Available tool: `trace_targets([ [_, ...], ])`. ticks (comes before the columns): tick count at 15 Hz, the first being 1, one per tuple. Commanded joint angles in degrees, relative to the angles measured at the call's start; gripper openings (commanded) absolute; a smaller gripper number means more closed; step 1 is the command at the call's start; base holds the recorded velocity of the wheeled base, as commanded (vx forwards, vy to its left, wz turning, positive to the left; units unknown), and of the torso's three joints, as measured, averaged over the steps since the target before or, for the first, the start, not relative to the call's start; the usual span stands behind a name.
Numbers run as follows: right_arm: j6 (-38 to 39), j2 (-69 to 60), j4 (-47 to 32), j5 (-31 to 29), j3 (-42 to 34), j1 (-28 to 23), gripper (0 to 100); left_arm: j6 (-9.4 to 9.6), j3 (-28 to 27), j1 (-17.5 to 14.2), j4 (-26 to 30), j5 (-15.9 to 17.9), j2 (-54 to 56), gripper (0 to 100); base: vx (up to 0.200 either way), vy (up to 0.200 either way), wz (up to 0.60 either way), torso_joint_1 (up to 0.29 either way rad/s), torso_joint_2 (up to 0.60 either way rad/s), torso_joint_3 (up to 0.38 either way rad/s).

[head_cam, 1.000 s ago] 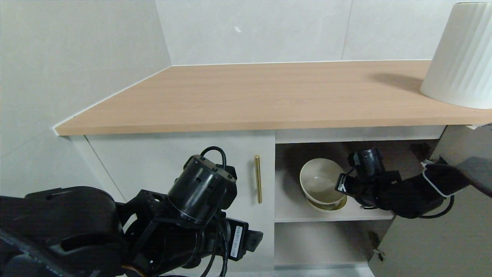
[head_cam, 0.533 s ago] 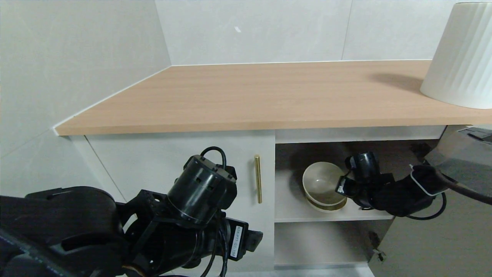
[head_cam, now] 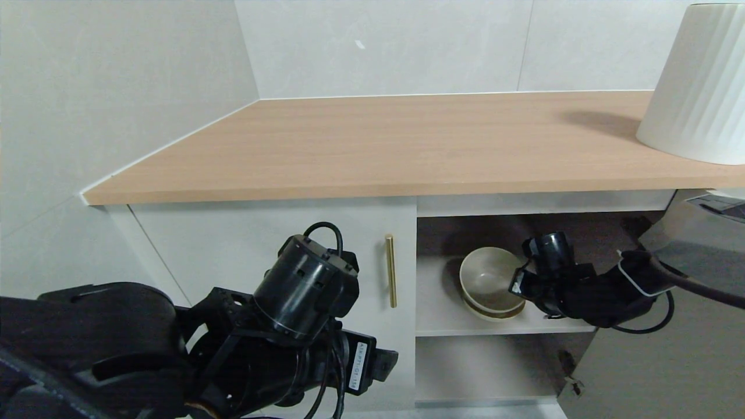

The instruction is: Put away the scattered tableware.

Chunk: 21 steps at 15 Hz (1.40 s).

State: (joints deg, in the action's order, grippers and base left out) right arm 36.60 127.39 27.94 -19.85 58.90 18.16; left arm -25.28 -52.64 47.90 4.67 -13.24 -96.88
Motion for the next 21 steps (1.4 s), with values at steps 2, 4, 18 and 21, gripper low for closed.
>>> trace_targets([
  [2,0.0,0.0,-0.1,0.1,0.0,0.1,0,-0.03,0.0,0.0,0.0,0.0,0.2,100,0.0,0.0,0.0,0.0,0.0,0.0],
  [4,0.0,-0.1,-0.1,0.1,-0.2,0.2,100,-0.03,0.0,0.0,0.0,0.0,0.3,100,0.0,0.0,0.0,0.0,0.0,0.0],
  [18,-10.5,-29.5,-8.1,10.8,-22.3,6.5,100,2.26,2.3,-1.6,2.6,-0.2,19.2,100,0.0,0.0,0.0,0.0,0.0,0.0],
  [21,-10.5,-41.2,-15.5,11.8,-23.5,10.7,100,6.91,5.4,-6.1,2.5,-0.1,23.6,100,0.0,0.0,0.0,0.0,0.0,0.0],
])
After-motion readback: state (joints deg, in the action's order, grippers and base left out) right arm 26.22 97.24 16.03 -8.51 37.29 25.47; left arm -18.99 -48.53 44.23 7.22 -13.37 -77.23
